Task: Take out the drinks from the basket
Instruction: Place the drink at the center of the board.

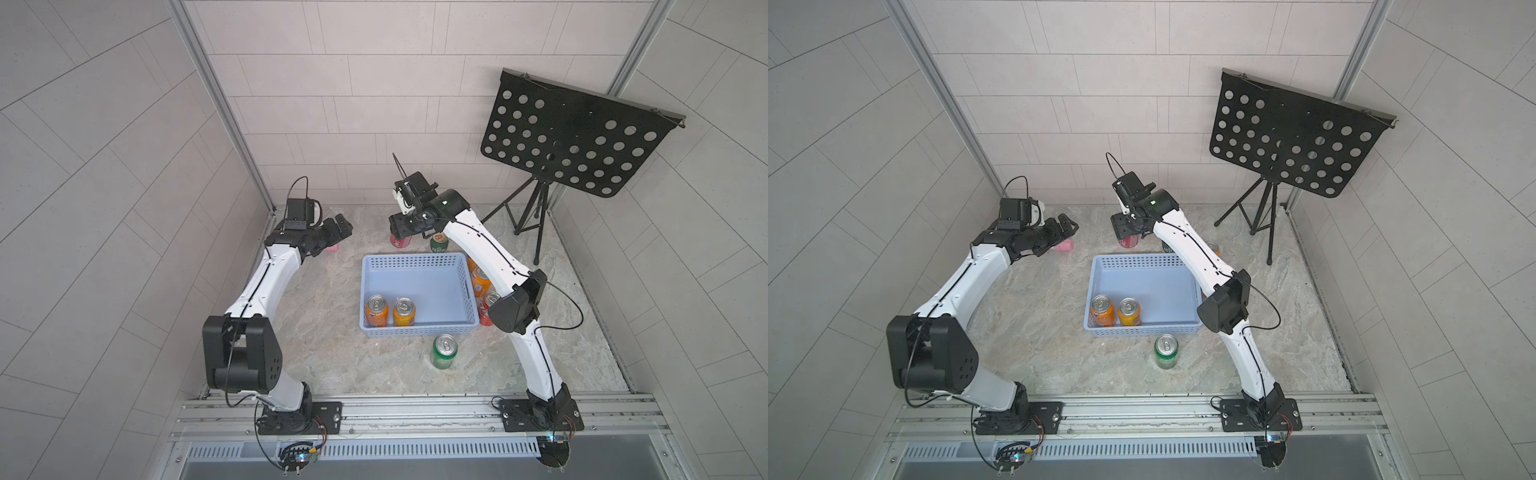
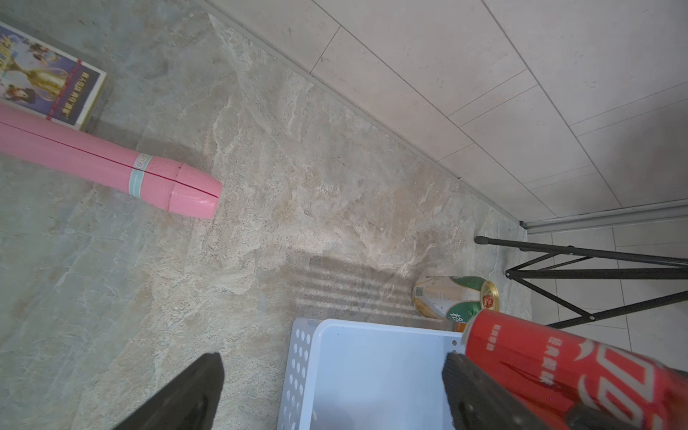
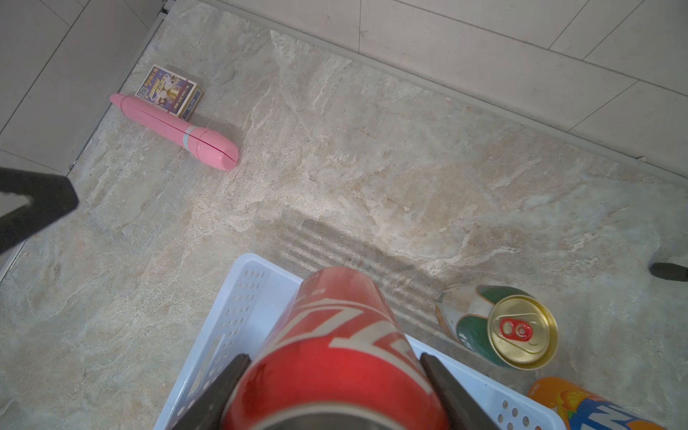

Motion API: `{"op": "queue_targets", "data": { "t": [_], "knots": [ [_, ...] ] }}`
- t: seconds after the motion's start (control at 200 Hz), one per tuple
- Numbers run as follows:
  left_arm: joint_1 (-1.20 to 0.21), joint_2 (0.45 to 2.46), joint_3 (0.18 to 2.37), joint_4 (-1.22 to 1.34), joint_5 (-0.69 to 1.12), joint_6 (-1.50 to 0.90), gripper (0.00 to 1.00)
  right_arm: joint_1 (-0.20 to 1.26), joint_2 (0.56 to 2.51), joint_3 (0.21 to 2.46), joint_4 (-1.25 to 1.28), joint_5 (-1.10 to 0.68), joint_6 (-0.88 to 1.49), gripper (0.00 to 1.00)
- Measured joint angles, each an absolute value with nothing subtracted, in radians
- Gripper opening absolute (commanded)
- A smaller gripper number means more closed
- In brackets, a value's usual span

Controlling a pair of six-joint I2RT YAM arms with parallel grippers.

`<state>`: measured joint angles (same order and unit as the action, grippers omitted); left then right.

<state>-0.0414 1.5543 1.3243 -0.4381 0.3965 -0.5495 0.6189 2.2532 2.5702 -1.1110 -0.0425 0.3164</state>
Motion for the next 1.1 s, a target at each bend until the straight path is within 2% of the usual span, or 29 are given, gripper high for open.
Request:
{"op": "queue_targets", "data": {
  "t": [0.68,1.101],
  "knots": [
    [-0.076,1.562,1.324,-0.420,0.401,-0.542,1.00,0.562,2.362,2.579,-1.078,-0.014,0.287,0.12],
    [-0.102,1.543,1.324,-0.442,0.319,-0.505,1.00,0.549,2.414,2.579,-1.050,0.015,0.265,0.12]
  ]
}}
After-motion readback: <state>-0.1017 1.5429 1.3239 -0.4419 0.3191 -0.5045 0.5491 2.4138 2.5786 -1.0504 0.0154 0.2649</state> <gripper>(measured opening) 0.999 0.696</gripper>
